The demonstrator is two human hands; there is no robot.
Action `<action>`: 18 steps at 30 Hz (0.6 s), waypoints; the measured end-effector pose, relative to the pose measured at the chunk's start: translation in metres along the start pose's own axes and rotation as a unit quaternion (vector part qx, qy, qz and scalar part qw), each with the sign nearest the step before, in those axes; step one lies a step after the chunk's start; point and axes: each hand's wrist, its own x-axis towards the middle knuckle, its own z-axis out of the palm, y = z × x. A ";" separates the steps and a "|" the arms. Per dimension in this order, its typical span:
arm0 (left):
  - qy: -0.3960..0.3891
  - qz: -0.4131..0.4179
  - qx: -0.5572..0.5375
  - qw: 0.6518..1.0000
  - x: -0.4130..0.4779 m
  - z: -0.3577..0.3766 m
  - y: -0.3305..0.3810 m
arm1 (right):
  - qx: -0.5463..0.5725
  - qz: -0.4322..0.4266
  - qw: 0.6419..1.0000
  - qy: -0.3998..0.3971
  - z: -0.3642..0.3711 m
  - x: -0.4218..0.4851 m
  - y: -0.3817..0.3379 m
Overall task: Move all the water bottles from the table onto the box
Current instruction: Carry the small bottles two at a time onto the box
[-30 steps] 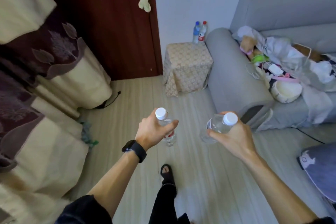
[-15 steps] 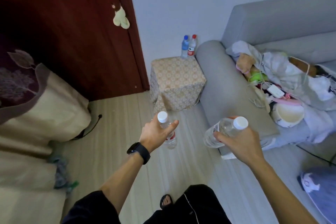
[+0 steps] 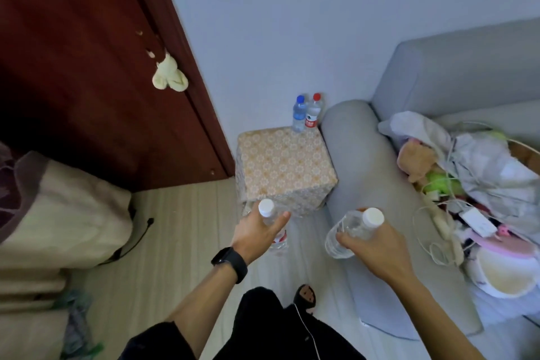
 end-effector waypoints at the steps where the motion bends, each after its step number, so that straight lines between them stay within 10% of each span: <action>1: 0.000 -0.001 -0.002 1.000 0.016 0.001 0.007 | 0.002 -0.003 1.000 -0.013 -0.003 0.020 -0.003; 18: -0.147 -0.049 -0.035 0.987 0.271 0.032 0.046 | 0.044 0.056 0.996 -0.056 0.034 0.280 -0.028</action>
